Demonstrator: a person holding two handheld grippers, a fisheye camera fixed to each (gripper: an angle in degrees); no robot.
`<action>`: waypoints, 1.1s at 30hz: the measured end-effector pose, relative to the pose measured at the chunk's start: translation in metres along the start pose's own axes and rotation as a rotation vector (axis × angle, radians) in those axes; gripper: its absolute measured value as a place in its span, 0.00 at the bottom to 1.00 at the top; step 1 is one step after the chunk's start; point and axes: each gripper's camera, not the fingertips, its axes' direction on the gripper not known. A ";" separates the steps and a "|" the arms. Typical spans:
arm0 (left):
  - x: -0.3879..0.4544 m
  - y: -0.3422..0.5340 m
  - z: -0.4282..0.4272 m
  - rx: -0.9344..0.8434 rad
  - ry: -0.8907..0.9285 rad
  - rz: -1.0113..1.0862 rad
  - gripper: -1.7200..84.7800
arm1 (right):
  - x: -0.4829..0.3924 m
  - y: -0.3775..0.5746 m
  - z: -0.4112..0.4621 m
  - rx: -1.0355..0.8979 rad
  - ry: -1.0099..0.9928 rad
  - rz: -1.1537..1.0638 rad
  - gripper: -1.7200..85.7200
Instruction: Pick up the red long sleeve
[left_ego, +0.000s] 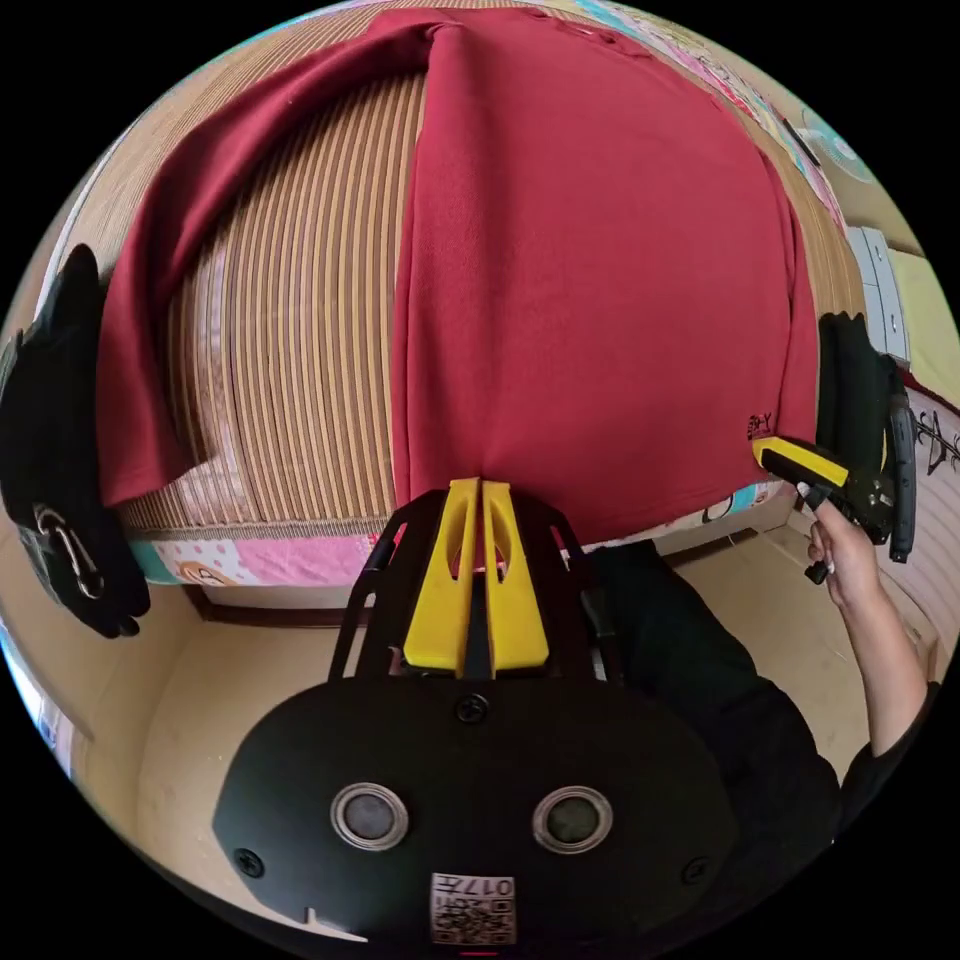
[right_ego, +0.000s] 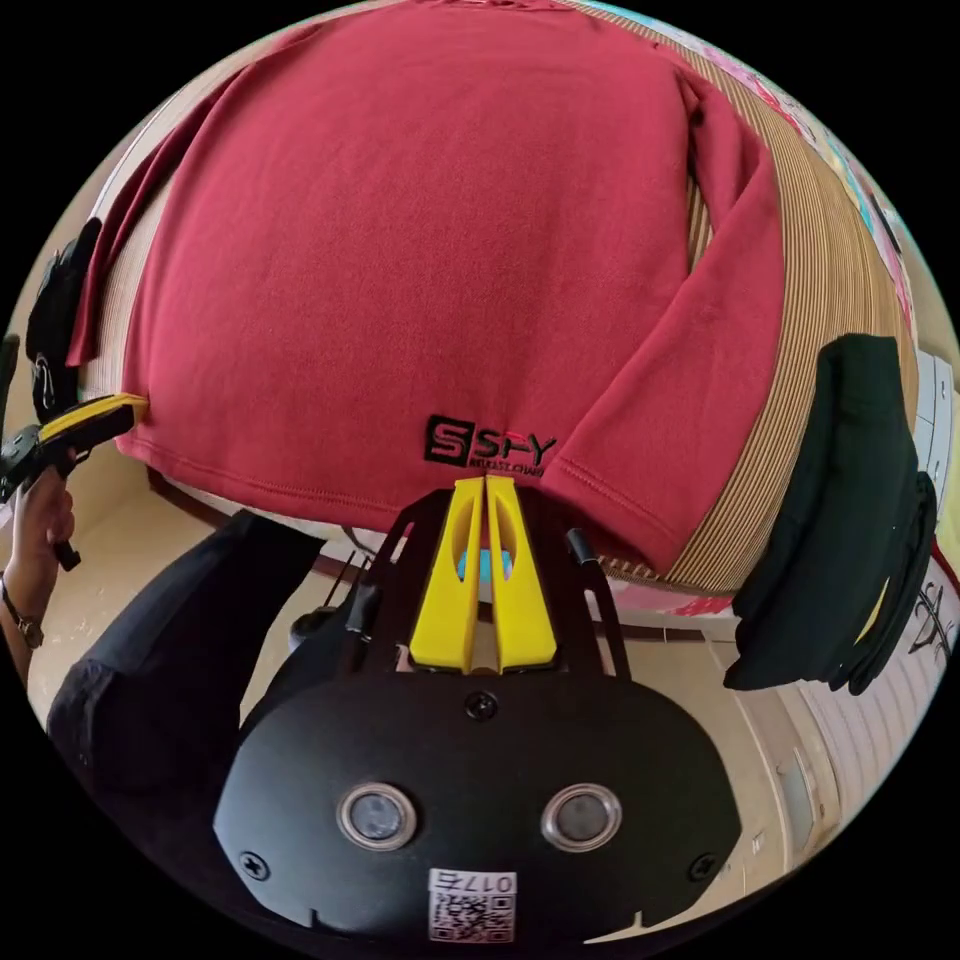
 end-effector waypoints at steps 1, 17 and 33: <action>-0.002 0.015 0.006 -0.064 -0.001 -0.007 0.01 | -0.004 0.019 0.009 -0.020 0.021 -0.012 0.03; -0.235 0.115 -0.170 0.225 -0.092 -0.268 0.16 | 0.053 0.167 0.066 -0.241 -0.176 0.270 0.02; -0.384 0.232 -0.254 0.284 0.522 -0.040 0.02 | -0.064 0.273 -0.076 0.236 -0.605 -0.243 0.04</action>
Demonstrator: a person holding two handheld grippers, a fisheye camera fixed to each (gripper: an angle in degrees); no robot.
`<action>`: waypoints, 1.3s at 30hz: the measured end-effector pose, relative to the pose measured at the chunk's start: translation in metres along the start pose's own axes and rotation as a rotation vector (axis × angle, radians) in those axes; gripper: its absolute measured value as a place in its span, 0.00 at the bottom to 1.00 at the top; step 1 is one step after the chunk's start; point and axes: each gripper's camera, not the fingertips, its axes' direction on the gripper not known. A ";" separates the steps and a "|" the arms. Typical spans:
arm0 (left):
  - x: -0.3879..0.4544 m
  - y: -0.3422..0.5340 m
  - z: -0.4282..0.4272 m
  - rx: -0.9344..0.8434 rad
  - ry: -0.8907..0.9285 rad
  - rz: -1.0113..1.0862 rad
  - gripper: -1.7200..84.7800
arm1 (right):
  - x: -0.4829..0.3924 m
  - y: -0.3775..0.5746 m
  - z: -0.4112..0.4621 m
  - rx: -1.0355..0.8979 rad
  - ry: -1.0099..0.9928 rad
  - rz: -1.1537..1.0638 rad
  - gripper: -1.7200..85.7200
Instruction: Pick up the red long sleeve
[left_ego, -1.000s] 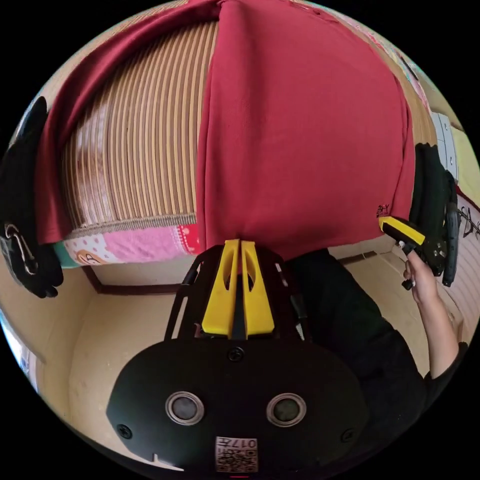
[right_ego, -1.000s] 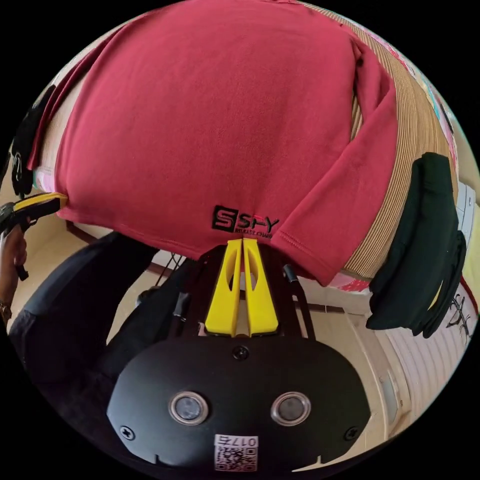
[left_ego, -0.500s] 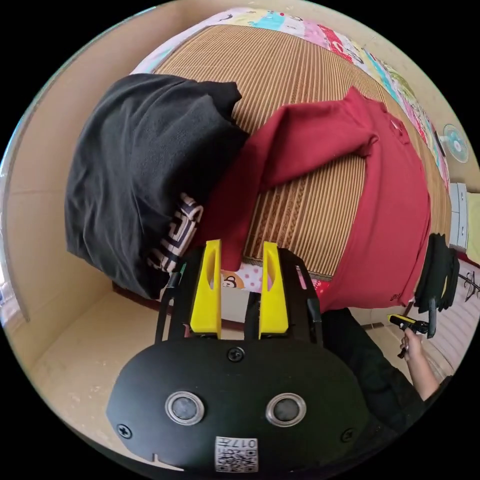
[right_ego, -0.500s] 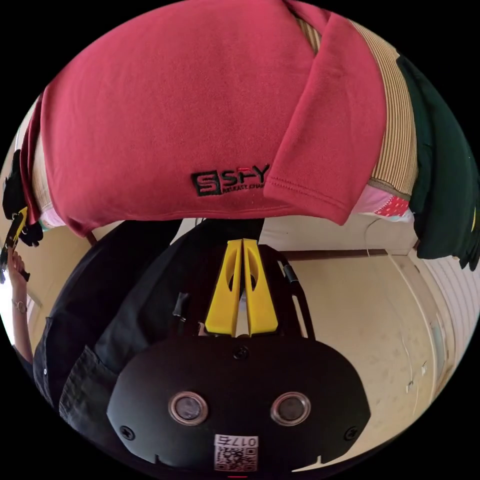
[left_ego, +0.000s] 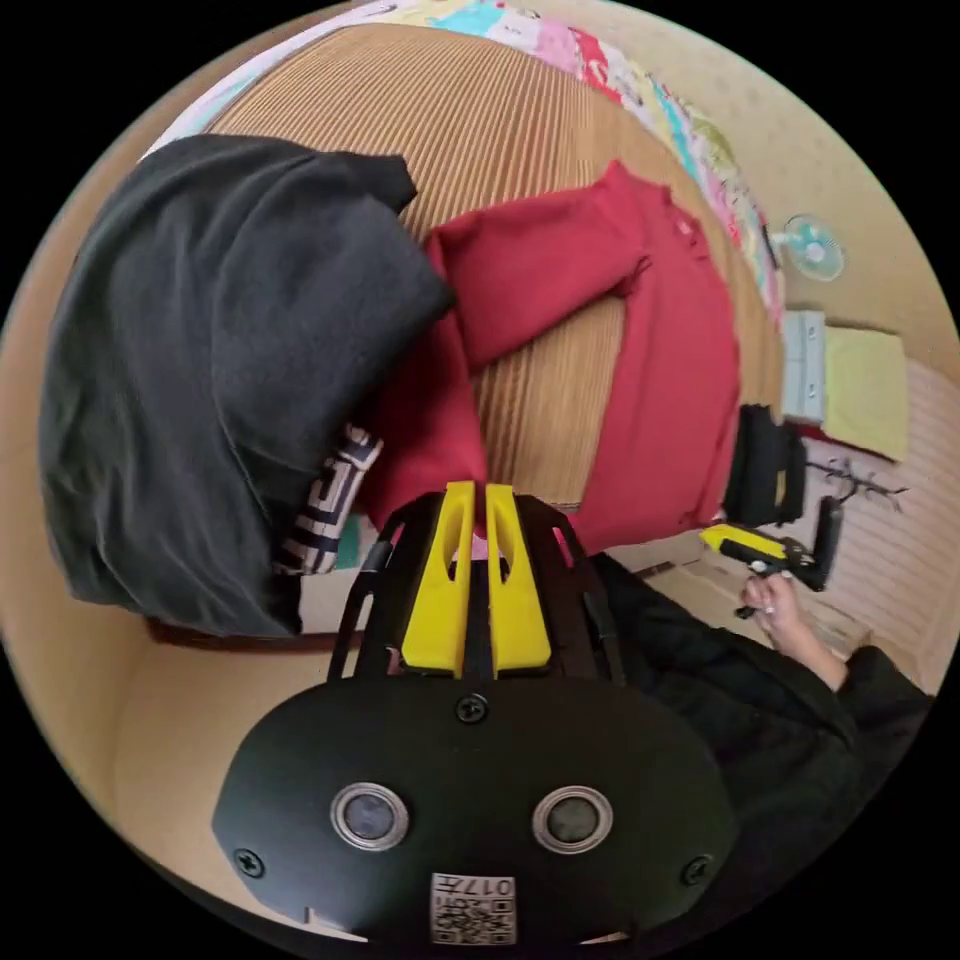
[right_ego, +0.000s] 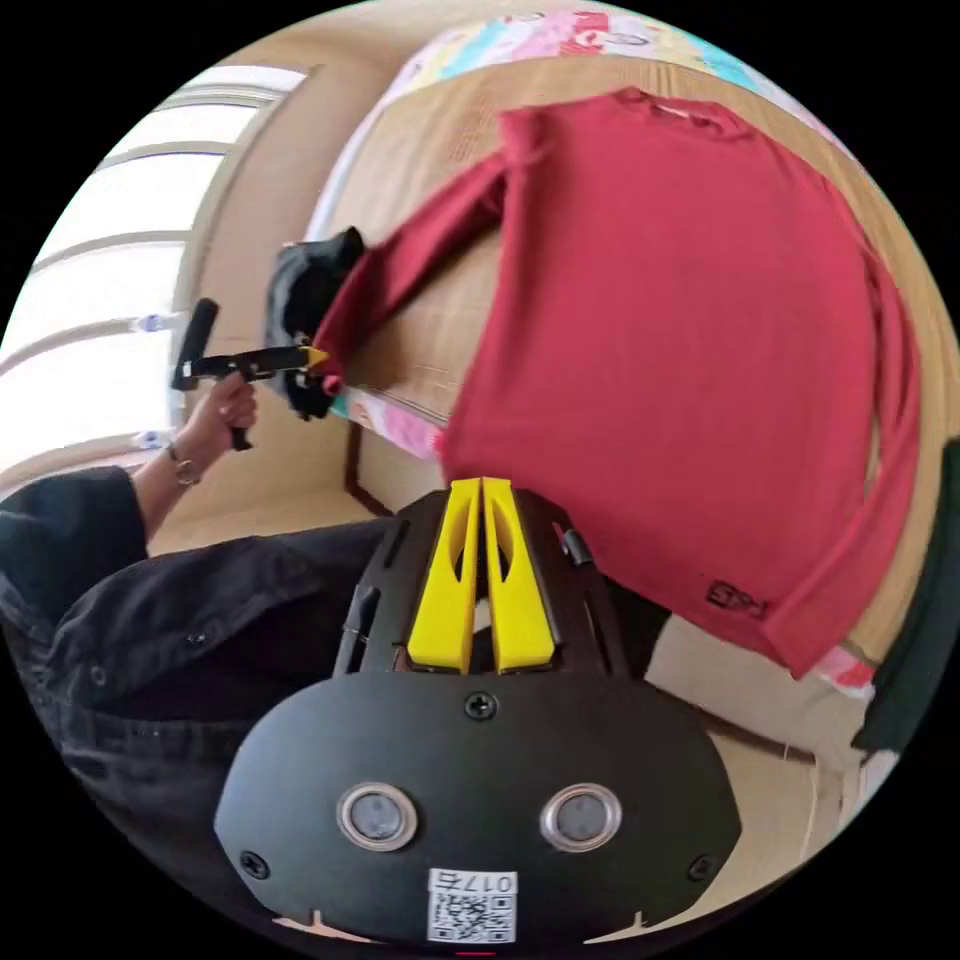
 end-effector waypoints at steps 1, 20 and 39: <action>-0.006 0.013 -0.028 0.078 0.209 0.002 0.02 | -0.019 -0.002 -0.005 0.020 -0.054 -0.044 0.05; -0.006 0.063 -0.183 0.401 0.513 0.141 0.13 | -0.167 0.001 -0.219 0.518 0.208 -0.443 0.06; -0.120 0.065 0.059 0.466 -0.022 0.053 0.15 | 0.185 0.096 -0.242 0.646 0.309 0.216 0.14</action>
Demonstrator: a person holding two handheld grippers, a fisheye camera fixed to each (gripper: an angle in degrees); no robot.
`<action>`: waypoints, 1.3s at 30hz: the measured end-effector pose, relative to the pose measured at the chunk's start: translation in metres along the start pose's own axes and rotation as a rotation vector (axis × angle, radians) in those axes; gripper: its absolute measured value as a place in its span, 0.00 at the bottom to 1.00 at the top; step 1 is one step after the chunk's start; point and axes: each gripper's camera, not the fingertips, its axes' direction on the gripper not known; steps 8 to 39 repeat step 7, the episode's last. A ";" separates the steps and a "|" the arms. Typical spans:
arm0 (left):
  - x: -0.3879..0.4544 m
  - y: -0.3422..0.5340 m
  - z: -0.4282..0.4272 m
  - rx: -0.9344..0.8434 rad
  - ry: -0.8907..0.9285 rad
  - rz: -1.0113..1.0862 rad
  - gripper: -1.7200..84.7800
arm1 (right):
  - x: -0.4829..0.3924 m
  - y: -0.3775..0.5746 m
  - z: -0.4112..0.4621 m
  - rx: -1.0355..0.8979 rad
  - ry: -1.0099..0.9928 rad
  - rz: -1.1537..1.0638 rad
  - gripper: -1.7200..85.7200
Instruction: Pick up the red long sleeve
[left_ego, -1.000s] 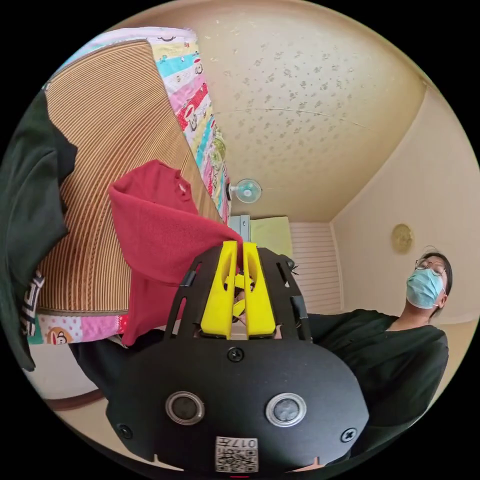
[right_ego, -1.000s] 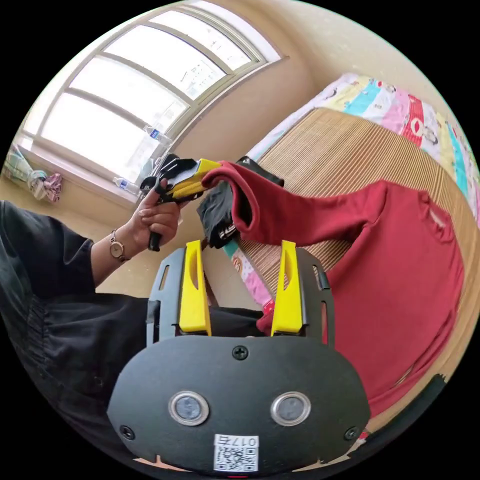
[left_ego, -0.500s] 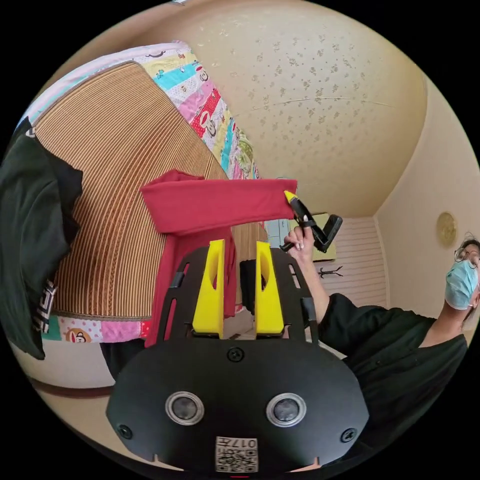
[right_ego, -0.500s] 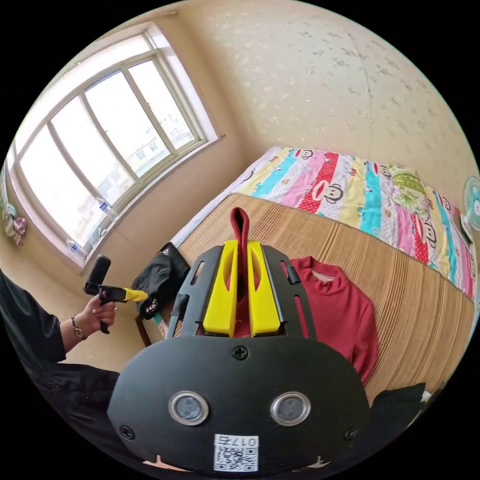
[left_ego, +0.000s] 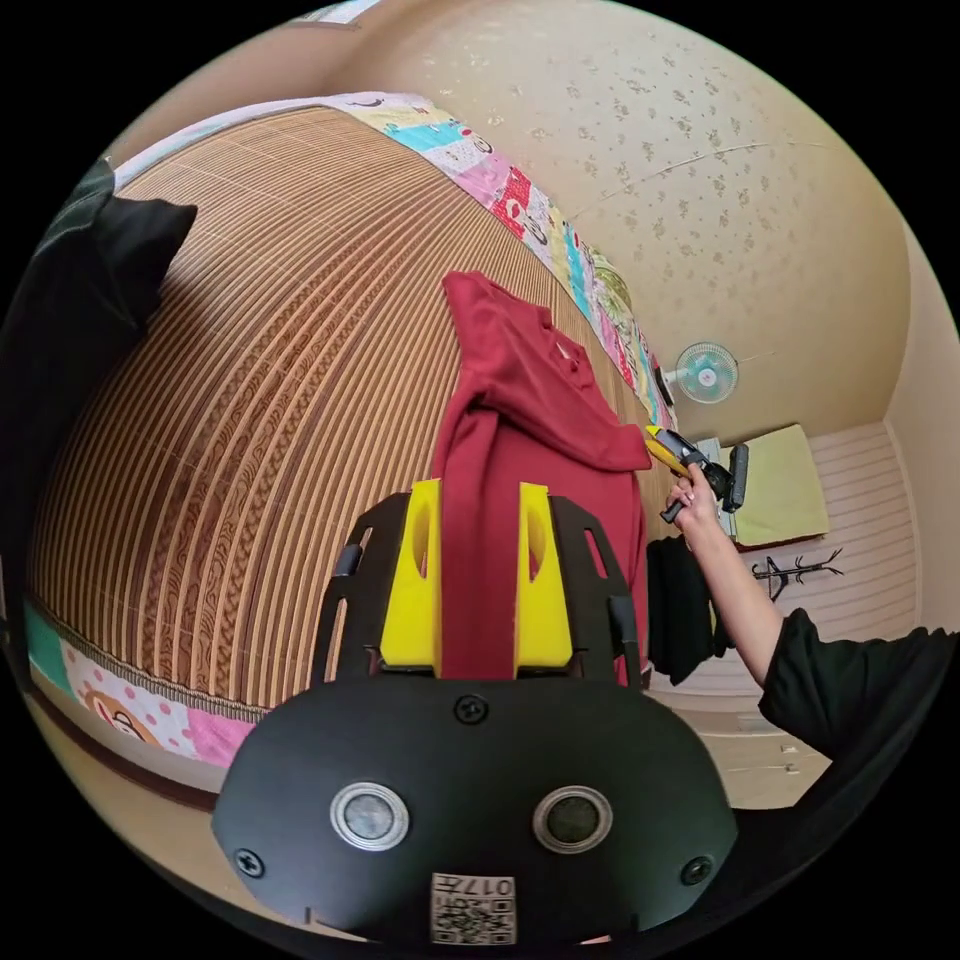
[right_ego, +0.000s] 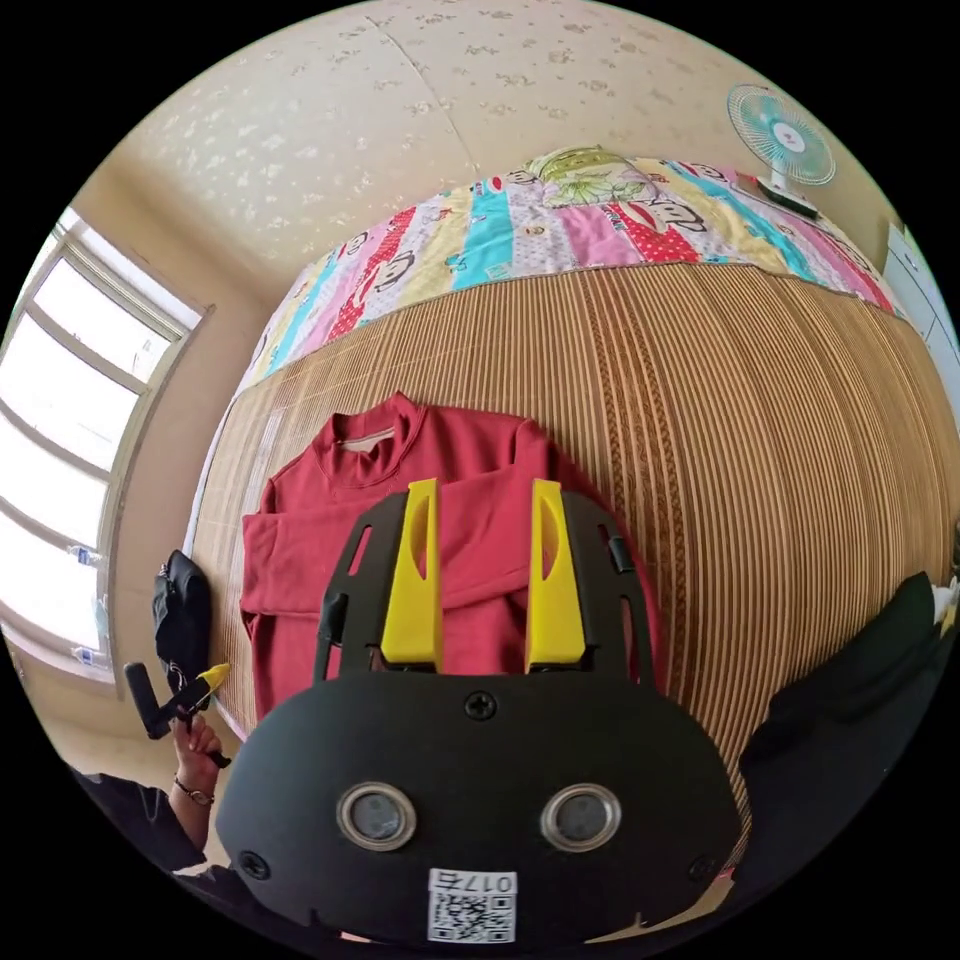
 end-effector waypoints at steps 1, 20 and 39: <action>-0.007 0.005 0.005 0.014 -0.024 0.014 0.15 | -0.005 0.013 -0.010 0.035 0.043 0.006 0.15; -0.034 0.030 0.042 -0.055 -0.153 0.098 0.08 | -0.071 0.092 -0.045 0.134 0.174 -0.204 0.17; -0.034 0.030 0.042 -0.055 -0.153 0.098 0.08 | -0.071 0.092 -0.045 0.134 0.174 -0.204 0.17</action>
